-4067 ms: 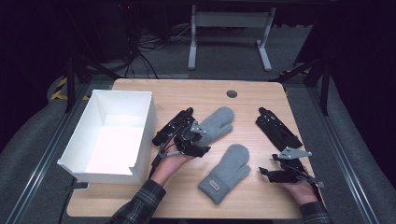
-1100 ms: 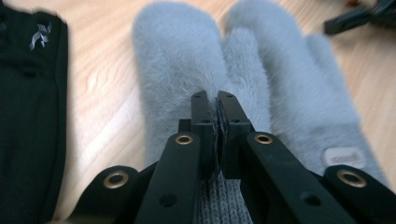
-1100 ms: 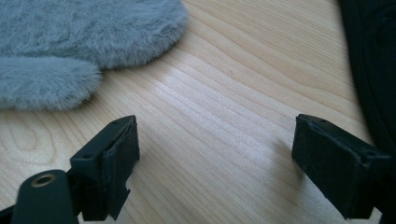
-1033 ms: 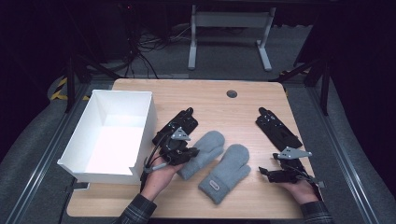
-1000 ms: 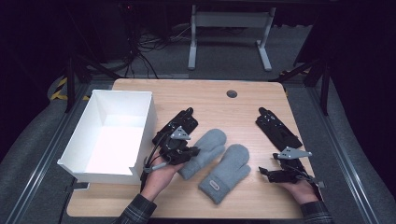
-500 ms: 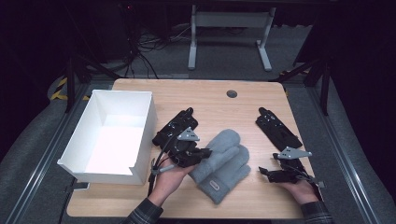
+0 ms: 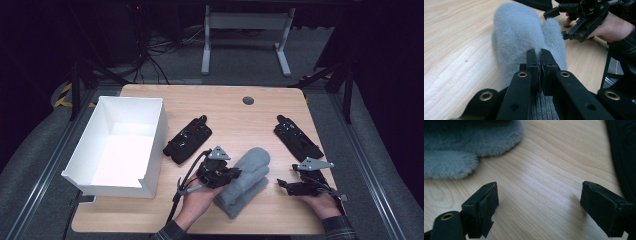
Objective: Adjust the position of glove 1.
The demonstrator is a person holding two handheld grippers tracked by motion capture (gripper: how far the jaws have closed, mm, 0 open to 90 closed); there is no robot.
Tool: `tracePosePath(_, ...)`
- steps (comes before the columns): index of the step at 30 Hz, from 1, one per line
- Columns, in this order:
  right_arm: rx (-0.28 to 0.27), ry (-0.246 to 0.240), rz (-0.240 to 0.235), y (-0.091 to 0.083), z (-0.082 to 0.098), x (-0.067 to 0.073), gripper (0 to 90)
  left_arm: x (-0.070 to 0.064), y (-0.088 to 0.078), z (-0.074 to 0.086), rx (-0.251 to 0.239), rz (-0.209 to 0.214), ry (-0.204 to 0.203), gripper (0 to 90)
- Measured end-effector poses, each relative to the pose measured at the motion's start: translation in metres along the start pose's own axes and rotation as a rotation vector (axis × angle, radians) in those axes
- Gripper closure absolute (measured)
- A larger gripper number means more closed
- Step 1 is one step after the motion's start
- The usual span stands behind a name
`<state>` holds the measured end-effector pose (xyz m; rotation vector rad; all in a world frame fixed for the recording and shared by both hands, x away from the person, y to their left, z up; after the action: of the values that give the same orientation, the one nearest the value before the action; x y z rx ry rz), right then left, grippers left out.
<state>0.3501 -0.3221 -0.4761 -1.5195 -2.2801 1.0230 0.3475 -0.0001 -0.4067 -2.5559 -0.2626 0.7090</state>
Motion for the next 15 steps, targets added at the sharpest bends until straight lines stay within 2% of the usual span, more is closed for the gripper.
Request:
tracePosePath(2,0.000,0.000,0.000,0.000,0.000,0.000,15.3,-0.002,0.003,0.001,-0.004,-0.011,-0.011,87.3)
tracePosePath(4,0.000,0.000,0.000,0.000,0.000,0.000,15.3,-0.003,0.006,0.002,0.000,-0.025,-0.005,87.2)
tracePosePath(8,0.000,0.000,0.000,0.000,0.000,0.000,15.3,-0.003,0.011,0.005,0.021,-0.016,0.002,84.4)
tracePosePath(10,0.000,0.000,0.000,0.000,0.000,0.000,15.3,-0.003,0.012,0.005,0.015,-0.008,0.011,78.7)
tracePosePath(13,0.000,0.000,0.000,0.000,0.000,0.000,15.4,-0.003,0.008,0.004,0.001,-0.021,0.024,65.7)
tracePosePath(15,0.005,0.002,0.002,-0.001,0.000,0.000,20.5,-0.002,-0.002,0.002,-0.012,-0.037,0.043,64.4)
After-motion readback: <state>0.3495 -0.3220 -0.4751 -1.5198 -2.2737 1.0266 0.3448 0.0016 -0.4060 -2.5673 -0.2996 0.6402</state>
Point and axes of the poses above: each handheld gripper's, and its own axes: y roughly forward along the jaws, z roughly out of its underside, x roughly to its left, the point moved 1 cm from there along y, roughly forward along the jaws, and after that the axes turned 14 degrees about z, right-handed, at the moved point
